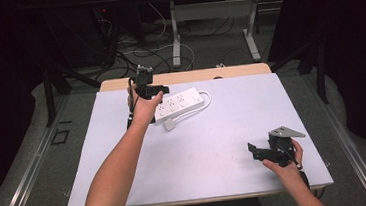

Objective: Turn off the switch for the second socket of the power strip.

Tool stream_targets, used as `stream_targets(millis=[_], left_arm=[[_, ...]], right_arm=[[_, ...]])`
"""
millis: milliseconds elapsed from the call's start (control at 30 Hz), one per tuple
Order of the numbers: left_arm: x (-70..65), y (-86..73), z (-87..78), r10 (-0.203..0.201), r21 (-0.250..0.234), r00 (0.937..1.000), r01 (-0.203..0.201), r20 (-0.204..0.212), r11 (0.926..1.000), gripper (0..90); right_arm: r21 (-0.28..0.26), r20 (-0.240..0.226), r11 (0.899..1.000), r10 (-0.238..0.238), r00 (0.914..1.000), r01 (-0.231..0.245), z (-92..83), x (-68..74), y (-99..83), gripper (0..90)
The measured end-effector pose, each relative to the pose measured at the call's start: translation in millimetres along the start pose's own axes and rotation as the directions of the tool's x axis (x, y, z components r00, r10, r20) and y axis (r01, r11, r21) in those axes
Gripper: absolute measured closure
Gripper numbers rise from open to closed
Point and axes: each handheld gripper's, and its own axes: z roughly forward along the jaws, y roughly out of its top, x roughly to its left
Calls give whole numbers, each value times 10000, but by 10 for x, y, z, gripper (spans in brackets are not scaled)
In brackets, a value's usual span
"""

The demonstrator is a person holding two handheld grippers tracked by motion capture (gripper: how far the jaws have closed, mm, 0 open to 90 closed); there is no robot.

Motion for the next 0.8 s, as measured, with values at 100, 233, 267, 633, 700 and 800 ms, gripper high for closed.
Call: stream_targets(millis=[100, 233, 267, 633, 700, 800], left_arm=[[25, 8, 47, -75, 71, 9999, 76, -83, 9999, 626], [52, 8, 115, -249, 251, 9995, 254, -181, 9994, 642], [68, 2, 155, -394, 388, 9990, 403, -229, 9984, 646], [108, -37, 361, -805, 1087, 9956, 853, -478, 9904, 674], [120, -43, 396, -946, 1166, 9943, 999, -500, 9881, 682], [135, -50, 435, -1127, 1352, 9920, 1194, -567, 9836, 701]], right_arm=[[24, -19, 10000, 44, 10000, -44, 0, -1, -2, 108], [33, -35, 10000, 60, 10000, -60, 3, 1, -3, 109], [34, -33, 10000, -1, 10000, 1, 4, -3, -4, 109], [92, -33, 9999, 115, 9999, -115, 5, -3, -5, 111], [85, -42, 9999, 92, 9999, -91, 5, -5, -6, 112], [81, -47, 10000, 55, 10000, -55, 6, -7, -6, 113]])
